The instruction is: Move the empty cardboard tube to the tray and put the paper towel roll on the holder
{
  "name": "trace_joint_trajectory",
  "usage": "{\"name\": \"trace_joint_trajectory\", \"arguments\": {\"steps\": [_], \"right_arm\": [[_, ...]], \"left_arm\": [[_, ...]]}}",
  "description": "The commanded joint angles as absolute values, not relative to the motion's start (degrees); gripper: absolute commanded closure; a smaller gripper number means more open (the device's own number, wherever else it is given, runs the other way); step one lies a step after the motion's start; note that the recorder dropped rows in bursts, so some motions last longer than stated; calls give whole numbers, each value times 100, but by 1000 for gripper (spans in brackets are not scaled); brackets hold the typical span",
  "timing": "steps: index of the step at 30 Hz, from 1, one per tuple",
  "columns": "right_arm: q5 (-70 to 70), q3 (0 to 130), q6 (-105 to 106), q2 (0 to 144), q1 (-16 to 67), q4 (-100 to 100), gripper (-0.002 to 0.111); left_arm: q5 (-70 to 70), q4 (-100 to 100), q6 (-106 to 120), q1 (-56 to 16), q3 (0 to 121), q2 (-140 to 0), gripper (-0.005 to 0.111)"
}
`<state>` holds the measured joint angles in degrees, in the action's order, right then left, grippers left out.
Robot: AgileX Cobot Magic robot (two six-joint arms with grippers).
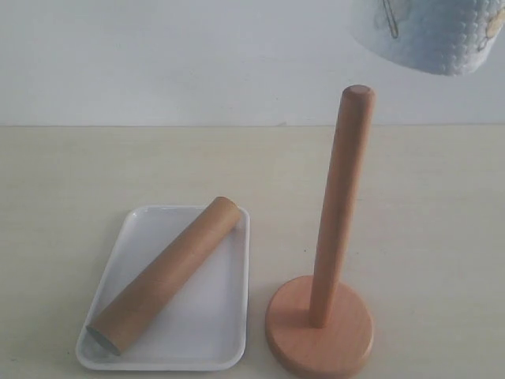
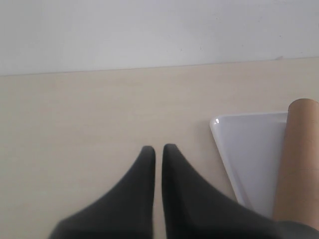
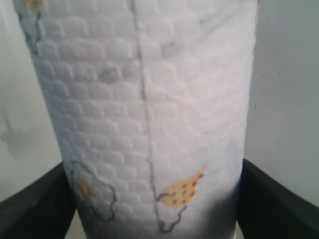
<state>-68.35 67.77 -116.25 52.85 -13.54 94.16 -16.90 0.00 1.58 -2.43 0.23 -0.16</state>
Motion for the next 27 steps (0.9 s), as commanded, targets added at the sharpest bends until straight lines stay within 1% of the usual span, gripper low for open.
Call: {"name": "trace_joint_trajectory", "arguments": {"steps": [1, 5, 9, 13, 15, 27], "right_arm": [[-6489, 6810, -11416, 5337, -1053, 9552, 109], [-5985, 6810, -11488, 5562, -375, 9995, 109], [-5414, 6810, -11444, 5699, 373, 9995, 109], [-5025, 6810, -11286, 5789, 885, 9995, 109], [-4912, 6810, -11197, 5855, 983, 9995, 109], [-4860, 6810, -11038, 5984, 982, 9995, 109]], "left_arm": [[-1701, 57, 117, -230, 0, 0, 102], [-1701, 57, 117, -230, 0, 0, 102], [-1701, 57, 117, -230, 0, 0, 102], [-1701, 57, 117, -230, 0, 0, 102], [-1701, 57, 117, -230, 0, 0, 102], [-1701, 57, 117, -230, 0, 0, 102]]}}
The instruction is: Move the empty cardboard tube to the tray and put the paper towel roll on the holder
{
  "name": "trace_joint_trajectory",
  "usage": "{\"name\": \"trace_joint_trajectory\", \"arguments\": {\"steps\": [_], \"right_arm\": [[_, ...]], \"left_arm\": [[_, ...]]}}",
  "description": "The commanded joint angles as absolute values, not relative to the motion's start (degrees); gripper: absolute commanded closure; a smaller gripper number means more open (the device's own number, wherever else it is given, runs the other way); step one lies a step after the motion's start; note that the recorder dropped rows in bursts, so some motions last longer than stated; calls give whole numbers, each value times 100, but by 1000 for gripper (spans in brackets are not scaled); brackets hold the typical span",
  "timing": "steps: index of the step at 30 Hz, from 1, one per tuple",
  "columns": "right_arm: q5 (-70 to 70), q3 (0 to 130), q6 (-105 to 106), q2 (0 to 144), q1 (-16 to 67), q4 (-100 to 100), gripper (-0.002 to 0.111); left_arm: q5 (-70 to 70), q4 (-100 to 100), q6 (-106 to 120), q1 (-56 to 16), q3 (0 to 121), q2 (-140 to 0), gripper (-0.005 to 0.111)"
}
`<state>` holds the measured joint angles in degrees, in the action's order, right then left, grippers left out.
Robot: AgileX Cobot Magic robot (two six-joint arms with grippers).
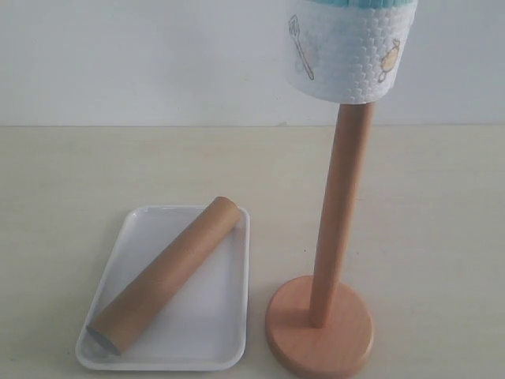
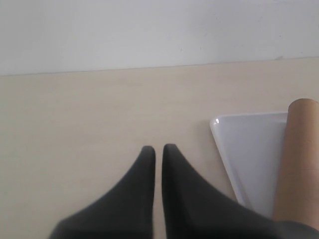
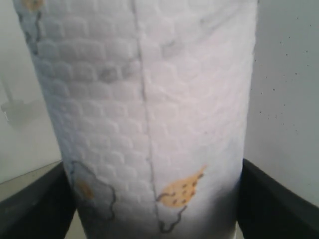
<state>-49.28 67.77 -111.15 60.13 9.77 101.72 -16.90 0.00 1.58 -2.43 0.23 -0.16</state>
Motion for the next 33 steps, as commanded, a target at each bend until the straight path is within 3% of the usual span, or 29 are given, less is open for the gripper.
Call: {"name": "trace_joint_trajectory", "arguments": {"steps": [1, 10, 23, 33], "right_arm": [[-4908, 6810, -11038, 5984, 982, 9995, 109], [-5008, 6709, -10749, 5997, 982, 9995, 109], [-4630, 5384, -10285, 5781, 972, 9995, 109], [-4555, 6358, -10567, 5781, 972, 9995, 109]], "left_arm": [[-1701, 57, 117, -230, 0, 0, 102], [-1701, 57, 117, -230, 0, 0, 102], [-1701, 57, 117, -230, 0, 0, 102], [-1701, 57, 117, -230, 0, 0, 102]]}}
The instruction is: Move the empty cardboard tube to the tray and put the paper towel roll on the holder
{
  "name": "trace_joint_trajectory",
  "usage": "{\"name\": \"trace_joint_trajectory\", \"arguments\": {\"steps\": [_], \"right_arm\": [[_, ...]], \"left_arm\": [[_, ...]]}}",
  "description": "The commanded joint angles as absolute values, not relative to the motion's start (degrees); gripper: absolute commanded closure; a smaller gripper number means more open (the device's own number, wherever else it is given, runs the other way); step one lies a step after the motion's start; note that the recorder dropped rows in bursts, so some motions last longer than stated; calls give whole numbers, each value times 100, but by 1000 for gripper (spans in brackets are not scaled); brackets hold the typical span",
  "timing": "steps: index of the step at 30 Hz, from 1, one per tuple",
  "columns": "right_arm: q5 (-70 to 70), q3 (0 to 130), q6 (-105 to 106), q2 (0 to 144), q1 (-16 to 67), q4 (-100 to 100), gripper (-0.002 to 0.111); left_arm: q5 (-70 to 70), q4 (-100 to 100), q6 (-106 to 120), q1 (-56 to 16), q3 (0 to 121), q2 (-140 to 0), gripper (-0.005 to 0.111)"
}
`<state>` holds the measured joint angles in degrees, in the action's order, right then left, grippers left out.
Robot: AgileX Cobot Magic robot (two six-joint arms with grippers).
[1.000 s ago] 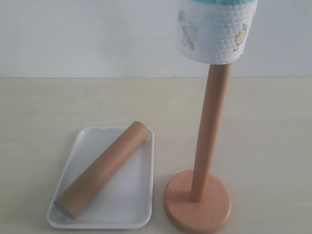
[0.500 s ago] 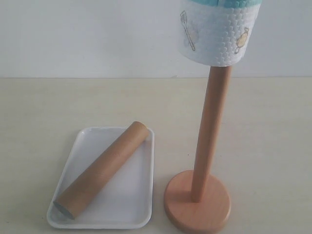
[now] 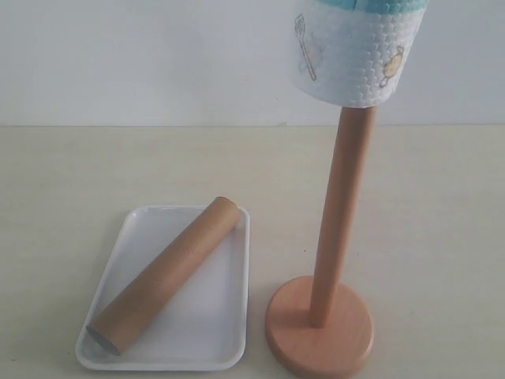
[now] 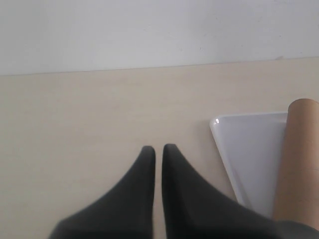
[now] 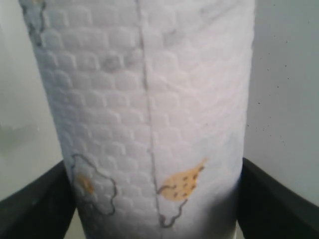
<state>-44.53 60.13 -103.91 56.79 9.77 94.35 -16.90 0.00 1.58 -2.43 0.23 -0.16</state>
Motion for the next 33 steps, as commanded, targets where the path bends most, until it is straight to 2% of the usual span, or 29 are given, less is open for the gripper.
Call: {"name": "trace_joint_trajectory", "arguments": {"steps": [1, 10, 23, 33], "right_arm": [[-4565, 6520, -10614, 5781, 972, 9995, 109], [-4847, 7138, -10957, 5781, 972, 9995, 109], [-5353, 7128, -11054, 5781, 972, 9995, 109], [-5115, 6593, -10769, 5573, 972, 9995, 109]], "left_arm": [[-1701, 57, 117, -230, 0, 0, 102], [-1701, 57, 117, -230, 0, 0, 102], [-1701, 57, 117, -230, 0, 0, 102], [-1689, 57, 116, -230, 0, 0, 102]]}}
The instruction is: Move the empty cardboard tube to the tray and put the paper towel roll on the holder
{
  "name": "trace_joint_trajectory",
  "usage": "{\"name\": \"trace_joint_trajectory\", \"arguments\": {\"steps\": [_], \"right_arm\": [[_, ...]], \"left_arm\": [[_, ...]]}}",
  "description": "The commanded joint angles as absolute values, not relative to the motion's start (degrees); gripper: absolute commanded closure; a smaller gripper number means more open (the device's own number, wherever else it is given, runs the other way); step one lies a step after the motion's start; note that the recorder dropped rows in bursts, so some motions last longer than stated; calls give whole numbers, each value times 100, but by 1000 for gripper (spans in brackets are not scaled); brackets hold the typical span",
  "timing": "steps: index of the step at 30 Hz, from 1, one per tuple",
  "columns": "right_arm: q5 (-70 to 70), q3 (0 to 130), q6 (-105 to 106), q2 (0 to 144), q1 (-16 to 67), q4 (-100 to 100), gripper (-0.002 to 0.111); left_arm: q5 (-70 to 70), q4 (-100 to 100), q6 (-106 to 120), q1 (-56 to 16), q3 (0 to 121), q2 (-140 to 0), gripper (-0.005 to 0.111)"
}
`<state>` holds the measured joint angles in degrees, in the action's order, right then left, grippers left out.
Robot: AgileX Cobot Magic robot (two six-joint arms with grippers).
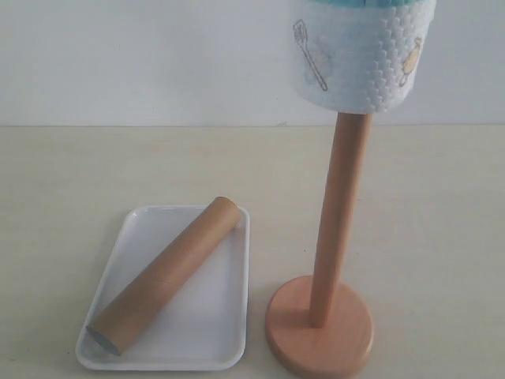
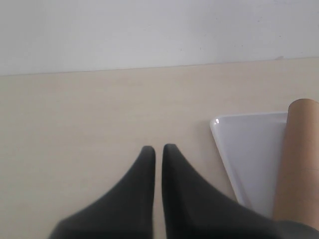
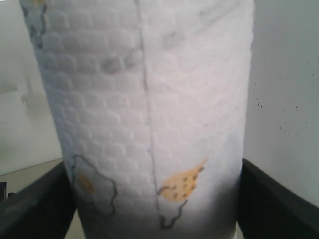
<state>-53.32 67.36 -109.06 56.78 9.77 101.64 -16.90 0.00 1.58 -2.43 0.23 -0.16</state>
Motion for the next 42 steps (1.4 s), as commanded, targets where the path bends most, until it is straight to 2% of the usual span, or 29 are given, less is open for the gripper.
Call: {"name": "trace_joint_trajectory", "arguments": {"steps": [1, 9, 14, 17, 23, 27, 42], "right_arm": [[-5086, 6556, -10754, 5573, 972, 9995, 109], [-4786, 5961, -10491, 5573, 972, 9995, 109], [-4786, 5193, -9961, 5532, 972, 9995, 109], [-4248, 4425, -9328, 5381, 972, 9995, 109], [-4486, 2813, -5938, 5326, 972, 6943, 109], [-4793, 2167, -4699, 5326, 972, 6007, 109], [-4817, 1465, -4182, 5405, 972, 5475, 109]], "left_arm": [[-1689, 57, 116, -230, 0, 0, 102], [-1689, 57, 116, -230, 0, 0, 102], [-1689, 57, 116, -230, 0, 0, 102], [-1689, 57, 116, -230, 0, 0, 102], [-1689, 57, 116, -230, 0, 0, 102], [-1689, 57, 116, -230, 0, 0, 102], [-1689, 57, 116, -230, 0, 0, 102]]}}
